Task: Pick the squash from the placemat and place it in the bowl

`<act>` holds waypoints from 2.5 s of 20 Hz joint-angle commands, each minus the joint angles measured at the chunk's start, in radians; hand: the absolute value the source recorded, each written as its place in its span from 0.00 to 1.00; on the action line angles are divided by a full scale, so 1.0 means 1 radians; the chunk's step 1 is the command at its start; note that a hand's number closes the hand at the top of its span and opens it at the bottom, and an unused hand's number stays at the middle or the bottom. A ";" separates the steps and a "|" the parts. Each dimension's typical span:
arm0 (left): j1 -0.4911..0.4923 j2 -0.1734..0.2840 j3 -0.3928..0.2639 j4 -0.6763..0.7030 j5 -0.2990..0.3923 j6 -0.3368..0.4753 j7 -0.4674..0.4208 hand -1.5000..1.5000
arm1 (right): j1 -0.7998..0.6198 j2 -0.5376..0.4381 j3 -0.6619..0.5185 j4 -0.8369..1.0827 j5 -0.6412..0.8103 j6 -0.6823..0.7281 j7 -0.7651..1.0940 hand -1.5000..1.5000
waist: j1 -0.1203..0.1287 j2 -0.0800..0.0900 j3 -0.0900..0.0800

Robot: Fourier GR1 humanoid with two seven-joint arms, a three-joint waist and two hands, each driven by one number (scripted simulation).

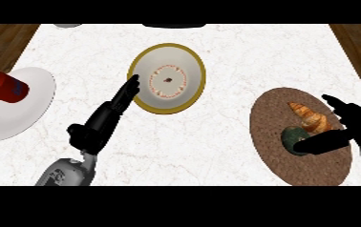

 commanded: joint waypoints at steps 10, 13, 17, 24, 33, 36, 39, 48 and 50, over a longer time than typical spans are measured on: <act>0.074 0.018 0.046 -0.021 -0.002 -0.055 -0.030 0.50 | -0.056 0.057 0.106 -0.026 0.121 0.015 0.241 0.00 | -0.012 -0.002 0.001; 0.017 -0.011 0.035 -0.103 -0.008 -0.019 0.089 0.50 | -0.053 0.072 0.105 0.017 0.188 -0.009 0.198 0.00 | -0.011 -0.003 0.002; 0.029 -0.055 0.012 -0.009 -0.057 -0.013 -0.001 0.50 | -0.075 0.118 0.150 0.029 0.308 -0.029 0.219 0.00 | -0.013 -0.001 0.002; 0.058 -0.036 0.033 -0.060 -0.058 -0.029 0.022 0.50 | -0.001 0.146 0.127 0.139 0.421 -0.049 0.127 0.00 | -0.009 -0.001 0.002; 0.027 -0.008 0.119 -0.036 -0.003 -0.123 0.034 0.50 | 0.054 0.205 0.054 0.178 0.426 -0.005 0.063 0.00 | -0.012 -0.001 0.002; 0.030 -0.030 0.119 0.003 -0.050 -0.120 -0.013 0.50 | 0.054 0.253 0.049 0.231 0.462 -0.026 0.009 0.00 | -0.012 0.000 0.003; 0.028 -0.047 0.133 -0.034 -0.048 -0.119 0.041 0.50 | 0.081 0.255 0.006 0.275 0.489 -0.051 -0.079 0.00 | -0.012 0.000 0.003; 0.056 -0.094 0.158 -0.013 -0.108 -0.147 -0.006 0.50 | 0.014 0.288 -0.037 0.313 0.619 -0.070 -0.188 1.00 | -0.011 0.000 0.003; 0.062 -0.096 0.158 -0.040 -0.110 -0.149 0.043 0.50 | 0.028 0.288 -0.045 0.271 0.624 -0.055 -0.189 1.00 | -0.011 -0.001 0.003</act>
